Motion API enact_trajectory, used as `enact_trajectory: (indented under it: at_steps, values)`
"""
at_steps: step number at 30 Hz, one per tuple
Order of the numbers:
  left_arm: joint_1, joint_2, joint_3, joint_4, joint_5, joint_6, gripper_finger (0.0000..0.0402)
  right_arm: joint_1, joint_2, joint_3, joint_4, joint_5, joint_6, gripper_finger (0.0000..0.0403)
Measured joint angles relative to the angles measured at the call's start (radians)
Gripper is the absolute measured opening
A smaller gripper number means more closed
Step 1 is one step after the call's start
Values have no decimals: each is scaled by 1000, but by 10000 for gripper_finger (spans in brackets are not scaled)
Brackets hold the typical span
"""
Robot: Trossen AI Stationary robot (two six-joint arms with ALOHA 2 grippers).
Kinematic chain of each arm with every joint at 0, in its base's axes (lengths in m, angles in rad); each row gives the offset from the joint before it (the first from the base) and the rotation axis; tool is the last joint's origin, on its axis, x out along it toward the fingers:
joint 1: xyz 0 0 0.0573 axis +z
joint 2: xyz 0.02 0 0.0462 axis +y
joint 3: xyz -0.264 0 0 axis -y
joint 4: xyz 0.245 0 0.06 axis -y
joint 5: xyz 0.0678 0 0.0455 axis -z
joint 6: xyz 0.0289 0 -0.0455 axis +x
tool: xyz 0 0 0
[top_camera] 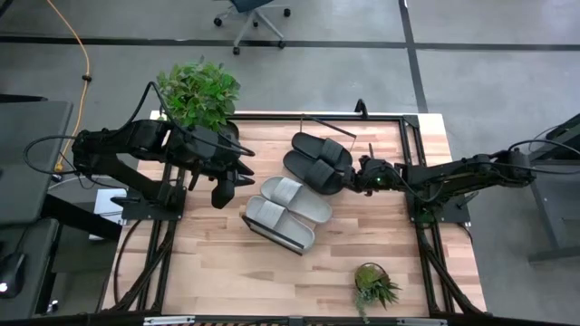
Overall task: Pick and place slides into the shelf
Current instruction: Put the black slide on the shelf
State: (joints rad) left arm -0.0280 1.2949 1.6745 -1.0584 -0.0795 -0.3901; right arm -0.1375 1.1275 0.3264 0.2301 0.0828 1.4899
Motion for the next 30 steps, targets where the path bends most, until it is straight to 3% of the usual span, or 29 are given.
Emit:
enact_trajectory:
  at_steps: [10, 21, 30]
  values:
    - [0, 0, 0, 0, 0, 0, 106, 0, 0, 0, -51, 35, 47, 160]
    - [0, 0, 0, 0, 0, 0, 106, 0, 0, 0, -94, 100, 55, 161]
    - [0, 0, 0, 0, 0, 0, 106, 0, 0, 120, -300, 119, -28, 161]
